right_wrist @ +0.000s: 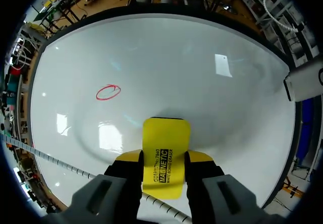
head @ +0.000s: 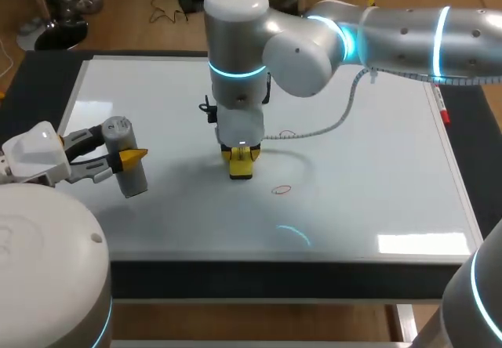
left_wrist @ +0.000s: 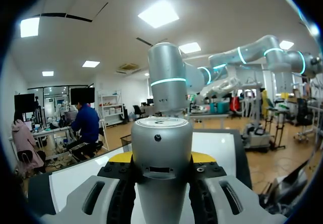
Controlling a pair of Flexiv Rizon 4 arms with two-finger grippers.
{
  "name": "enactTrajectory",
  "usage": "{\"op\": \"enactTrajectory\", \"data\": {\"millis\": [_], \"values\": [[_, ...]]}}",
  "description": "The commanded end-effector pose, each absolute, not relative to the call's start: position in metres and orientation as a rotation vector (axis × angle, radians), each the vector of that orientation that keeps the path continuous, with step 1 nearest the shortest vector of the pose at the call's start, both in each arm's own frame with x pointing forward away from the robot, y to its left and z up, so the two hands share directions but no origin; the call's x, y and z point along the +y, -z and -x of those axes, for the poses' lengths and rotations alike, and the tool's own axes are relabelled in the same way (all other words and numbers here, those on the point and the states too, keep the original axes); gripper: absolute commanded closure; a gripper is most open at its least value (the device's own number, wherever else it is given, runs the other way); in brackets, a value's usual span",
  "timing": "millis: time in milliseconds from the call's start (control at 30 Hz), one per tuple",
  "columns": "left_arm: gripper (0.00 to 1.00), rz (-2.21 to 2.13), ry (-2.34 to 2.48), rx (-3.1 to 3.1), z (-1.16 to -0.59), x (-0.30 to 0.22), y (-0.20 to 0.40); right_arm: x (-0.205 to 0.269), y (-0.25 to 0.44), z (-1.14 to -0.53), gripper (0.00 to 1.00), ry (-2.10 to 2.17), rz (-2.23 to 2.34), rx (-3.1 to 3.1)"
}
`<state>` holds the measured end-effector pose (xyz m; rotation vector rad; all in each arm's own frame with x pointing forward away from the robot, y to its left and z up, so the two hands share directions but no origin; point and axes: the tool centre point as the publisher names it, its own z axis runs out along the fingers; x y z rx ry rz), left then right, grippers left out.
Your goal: Pick up the inspection probe, press it on each red-marked spot on the whiteboard one by one, put down the probe, pick up the eraser, and wipe off all the red marks.
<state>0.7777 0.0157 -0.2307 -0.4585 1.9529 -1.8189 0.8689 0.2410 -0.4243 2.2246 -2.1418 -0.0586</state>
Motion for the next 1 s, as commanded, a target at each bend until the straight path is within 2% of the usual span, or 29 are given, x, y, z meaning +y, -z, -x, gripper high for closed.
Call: {"op": "enactTrajectory", "data": {"millis": [33, 433, 767, 1000], "values": [[1.00, 0.457, 1.820, 1.951, -0.777, 0.016, 0.230, 0.221, 0.429, -0.871, 1.00, 0.057, -2.215, -2.157], [1.00, 0.457, 1.820, 1.951, -0.777, 0.016, 0.230, 0.186, 0.424, -0.881, 1.00, 0.038, -2.135, -2.246], [1.00, 0.457, 1.820, 1.951, -0.777, 0.016, 0.230, 0.174, 0.393, -0.885, 1.00, 0.055, -2.154, -2.306], [1.00, 0.457, 1.820, 1.951, -0.777, 0.016, 0.230, 0.139, 0.380, -0.901, 1.00, 0.072, -2.079, -2.411]]}}
